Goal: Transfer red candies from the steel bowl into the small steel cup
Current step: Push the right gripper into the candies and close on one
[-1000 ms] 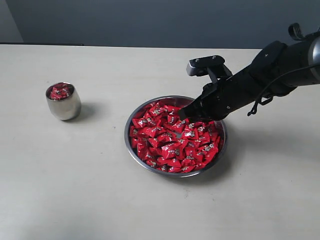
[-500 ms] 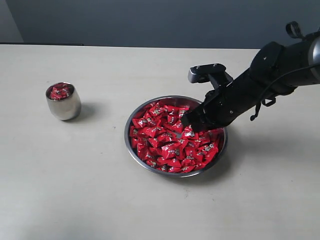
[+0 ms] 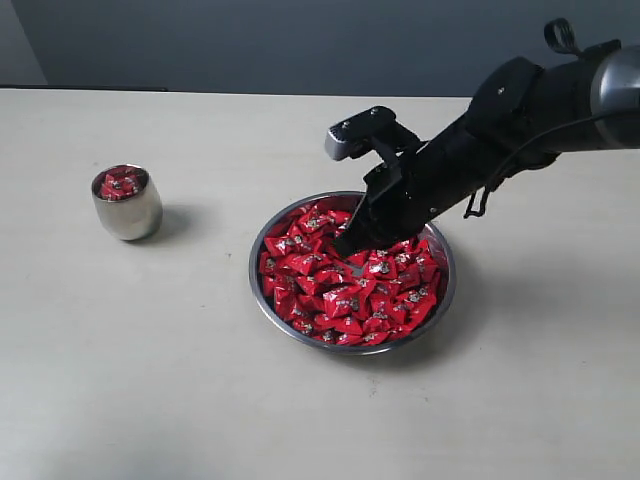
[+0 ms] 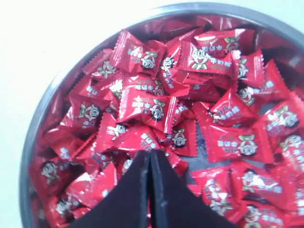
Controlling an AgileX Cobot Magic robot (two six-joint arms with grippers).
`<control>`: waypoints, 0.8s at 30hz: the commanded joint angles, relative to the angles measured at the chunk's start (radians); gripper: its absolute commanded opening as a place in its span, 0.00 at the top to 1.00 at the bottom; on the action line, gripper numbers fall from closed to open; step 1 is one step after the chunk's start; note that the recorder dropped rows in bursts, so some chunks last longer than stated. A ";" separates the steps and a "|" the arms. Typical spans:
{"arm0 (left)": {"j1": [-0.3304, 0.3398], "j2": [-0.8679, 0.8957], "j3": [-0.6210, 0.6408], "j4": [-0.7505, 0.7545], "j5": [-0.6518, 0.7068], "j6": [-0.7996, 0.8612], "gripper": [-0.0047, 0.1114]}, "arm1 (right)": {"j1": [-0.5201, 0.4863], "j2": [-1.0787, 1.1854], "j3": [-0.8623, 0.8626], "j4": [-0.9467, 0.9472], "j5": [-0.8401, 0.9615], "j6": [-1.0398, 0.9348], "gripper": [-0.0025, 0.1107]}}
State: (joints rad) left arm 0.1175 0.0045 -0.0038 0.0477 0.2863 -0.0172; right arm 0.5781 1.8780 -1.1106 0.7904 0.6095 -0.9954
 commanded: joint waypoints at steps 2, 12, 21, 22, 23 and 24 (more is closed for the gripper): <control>0.001 -0.004 0.004 -0.002 -0.002 -0.002 0.96 | 0.003 0.002 -0.084 -0.250 0.122 -0.037 0.98; 0.001 -0.004 0.004 -0.002 -0.002 -0.002 0.96 | 0.145 0.105 -0.242 -0.529 0.257 -0.096 0.98; 0.001 -0.004 0.004 -0.002 -0.002 -0.002 0.96 | 0.152 0.121 -0.323 -0.551 0.231 -0.050 0.98; 0.001 -0.004 0.004 -0.002 -0.002 -0.002 0.96 | 0.155 0.121 -0.323 -0.555 0.217 -0.050 0.98; 0.001 -0.004 0.004 -0.002 -0.002 -0.002 0.96 | 0.159 0.121 -0.323 -0.561 0.210 -0.050 0.98; 0.001 -0.004 0.004 -0.002 -0.002 -0.002 0.96 | 0.161 0.121 -0.323 -0.563 0.208 -0.050 0.98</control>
State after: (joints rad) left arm 0.1175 0.0045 -0.0038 0.0477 0.2863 -0.0172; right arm 0.7322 2.0029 -1.4272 0.2412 0.8364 -1.0537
